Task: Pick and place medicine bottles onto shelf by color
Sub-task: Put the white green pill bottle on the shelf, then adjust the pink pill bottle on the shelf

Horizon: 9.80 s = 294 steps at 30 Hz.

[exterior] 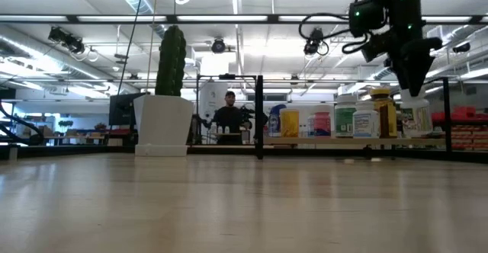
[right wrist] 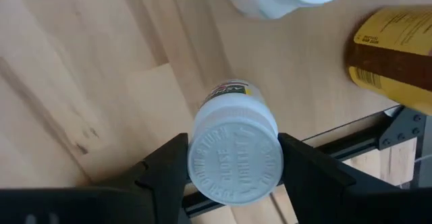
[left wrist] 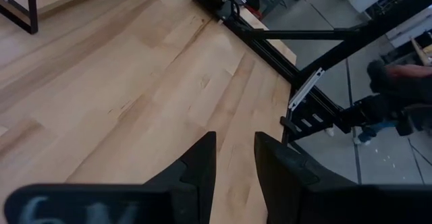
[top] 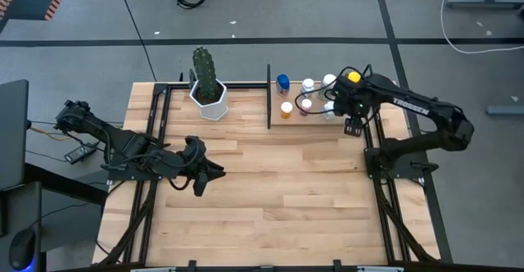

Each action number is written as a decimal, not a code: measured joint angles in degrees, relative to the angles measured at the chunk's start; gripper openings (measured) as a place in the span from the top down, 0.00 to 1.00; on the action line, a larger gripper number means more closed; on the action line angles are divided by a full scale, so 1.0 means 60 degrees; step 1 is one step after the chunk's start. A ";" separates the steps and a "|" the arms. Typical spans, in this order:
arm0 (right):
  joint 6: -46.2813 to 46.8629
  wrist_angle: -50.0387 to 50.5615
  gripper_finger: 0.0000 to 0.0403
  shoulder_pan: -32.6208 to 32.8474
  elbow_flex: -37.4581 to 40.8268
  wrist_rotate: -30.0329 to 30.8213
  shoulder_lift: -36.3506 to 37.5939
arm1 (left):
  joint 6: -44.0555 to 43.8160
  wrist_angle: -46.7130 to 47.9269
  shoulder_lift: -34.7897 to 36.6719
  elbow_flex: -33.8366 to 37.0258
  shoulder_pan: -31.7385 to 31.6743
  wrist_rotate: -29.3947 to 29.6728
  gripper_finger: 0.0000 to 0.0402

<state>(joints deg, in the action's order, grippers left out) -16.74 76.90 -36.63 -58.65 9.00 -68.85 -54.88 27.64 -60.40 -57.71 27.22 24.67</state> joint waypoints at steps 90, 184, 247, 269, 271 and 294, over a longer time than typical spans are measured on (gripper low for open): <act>-0.0490 -0.1562 0.36 -0.3426 0.0000 -0.1502 0.0035 | -0.0684 -0.0066 0.0000 0.0000 0.0000 -0.0159 0.73; 0.2970 -0.5098 0.25 0.0311 -0.1762 -0.0967 -0.3562 | 0.0001 0.0033 0.0004 0.0000 0.0004 -0.0540 0.73; 0.3525 -0.3235 0.51 0.0564 -0.2526 -0.1731 -0.3433 | 0.0458 0.0306 0.0007 0.0000 0.0000 -0.0581 0.73; 0.3971 -0.3754 0.51 0.0544 -0.2044 -0.1582 -0.3433 | 0.0535 0.0295 0.0007 0.0000 0.0000 -0.0836 0.73; 0.3972 -0.3859 0.51 0.0544 -0.2044 -0.1582 -0.3433 | 0.0533 0.0295 0.0007 0.0000 0.0000 -0.0839 0.73; 0.4081 -0.3902 0.51 0.0544 -0.2036 -0.1462 -0.3433 | 0.0508 0.0299 0.0007 0.0000 0.0002 -0.0839 0.73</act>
<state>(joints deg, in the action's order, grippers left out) 7.75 53.48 -33.36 -70.87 0.23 -89.45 -51.83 29.43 -60.36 -57.71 27.23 19.64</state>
